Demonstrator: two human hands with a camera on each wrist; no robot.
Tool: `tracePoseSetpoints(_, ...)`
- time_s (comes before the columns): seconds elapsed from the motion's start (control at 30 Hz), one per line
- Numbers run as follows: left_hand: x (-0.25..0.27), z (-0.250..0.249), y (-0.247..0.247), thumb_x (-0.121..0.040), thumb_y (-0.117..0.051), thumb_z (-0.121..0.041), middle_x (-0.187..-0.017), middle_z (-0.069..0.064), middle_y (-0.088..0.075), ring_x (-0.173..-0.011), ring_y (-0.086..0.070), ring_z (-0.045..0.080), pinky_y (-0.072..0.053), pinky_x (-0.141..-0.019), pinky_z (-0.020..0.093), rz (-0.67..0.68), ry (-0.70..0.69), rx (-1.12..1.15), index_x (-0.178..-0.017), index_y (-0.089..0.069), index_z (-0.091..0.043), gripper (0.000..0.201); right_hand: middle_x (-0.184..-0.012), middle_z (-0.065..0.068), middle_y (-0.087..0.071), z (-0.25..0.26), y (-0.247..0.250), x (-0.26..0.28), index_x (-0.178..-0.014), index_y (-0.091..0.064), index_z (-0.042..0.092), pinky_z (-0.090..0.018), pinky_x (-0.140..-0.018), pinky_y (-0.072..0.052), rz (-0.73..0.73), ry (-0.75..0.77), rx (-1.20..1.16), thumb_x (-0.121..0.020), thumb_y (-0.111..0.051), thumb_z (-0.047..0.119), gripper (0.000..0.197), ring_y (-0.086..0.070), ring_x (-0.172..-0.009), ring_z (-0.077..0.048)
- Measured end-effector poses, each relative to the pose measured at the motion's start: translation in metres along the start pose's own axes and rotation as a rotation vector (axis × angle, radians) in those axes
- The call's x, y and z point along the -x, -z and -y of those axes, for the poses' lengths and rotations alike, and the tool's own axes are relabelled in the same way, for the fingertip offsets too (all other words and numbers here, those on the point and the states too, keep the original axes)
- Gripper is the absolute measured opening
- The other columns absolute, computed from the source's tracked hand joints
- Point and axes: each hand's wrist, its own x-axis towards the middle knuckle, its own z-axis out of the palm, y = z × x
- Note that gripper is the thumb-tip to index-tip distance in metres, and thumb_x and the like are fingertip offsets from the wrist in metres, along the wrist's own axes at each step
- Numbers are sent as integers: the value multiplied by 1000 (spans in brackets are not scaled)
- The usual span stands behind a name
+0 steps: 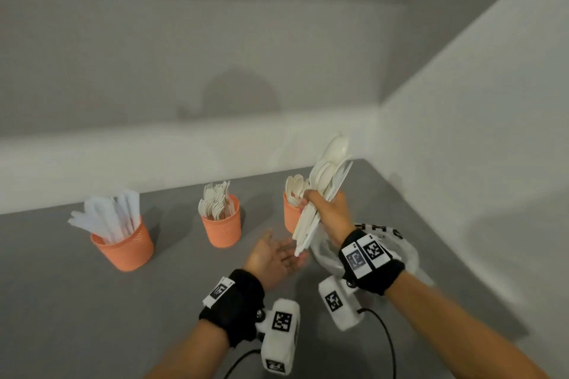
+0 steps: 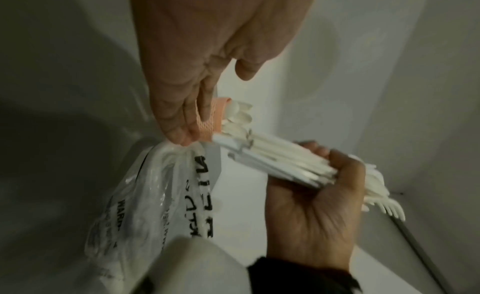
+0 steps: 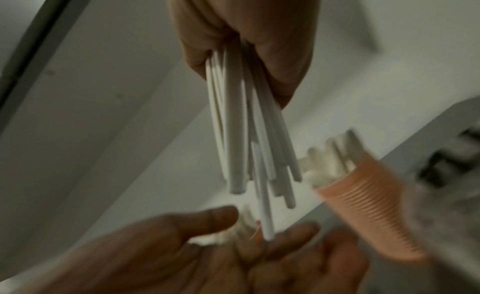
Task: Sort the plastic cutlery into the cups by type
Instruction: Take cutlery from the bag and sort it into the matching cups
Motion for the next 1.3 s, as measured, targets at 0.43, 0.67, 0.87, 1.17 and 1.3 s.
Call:
tracePoseSetpoints(0.43, 61, -63, 88, -72, -42, -13, -85, 10, -62, -84, -57, 23, -45, -86, 37, 142, -226, -26, -97, -59, -6, 31, -77, -8, -65, -33, -149, 15, -97, -61, -5, -22, -56, -54, 136, -50, -88, -73, -60, -11, 25, -64, -65, -14)
tracePoseSetpoints(0.67, 69, -75, 106, -61, -60, -12, -60, 0, -54, -46, -51, 6, -41, -43, 16, -49, -406, -734, -83, -53, -14, 24, -96, 1, -62, -45, -187, 27, -111, -51, 9, -27, -82, -50, 202, 8, 8, -67, -72, 7, 48, -62, -89, -10)
tracePoseSetpoints(0.87, 73, -82, 117, -92, -48, -12, -43, -5, -37, -34, -33, 6, -26, -34, 15, -54, -315, -595, -62, -42, -14, 30, -89, -9, -67, -45, -185, 25, -101, -62, 11, -34, -83, -55, 564, -164, -87, -77, -73, 17, 27, -66, -85, -21)
tracePoseSetpoints(1.17, 84, -87, 128, -93, -51, -22, -57, 0, -54, -49, -55, 9, -48, -49, 19, 60, -123, -455, -74, -54, -12, 21, -64, -2, -68, -44, -194, 18, -93, -59, 11, -30, -80, -52, 849, -447, -146, -81, -54, 13, 14, -70, -73, -16)
tracePoseSetpoints(1.3, 85, -98, 147, -89, -58, -30, -88, 3, -63, -76, -63, 14, -55, -71, 26, -97, -214, -663, -100, -59, -13, 20, -42, 1, -48, -61, -203, 4, -74, -55, 8, -28, -53, -48, 408, -363, -99, -84, -51, 1, 13, -54, -39, -13)
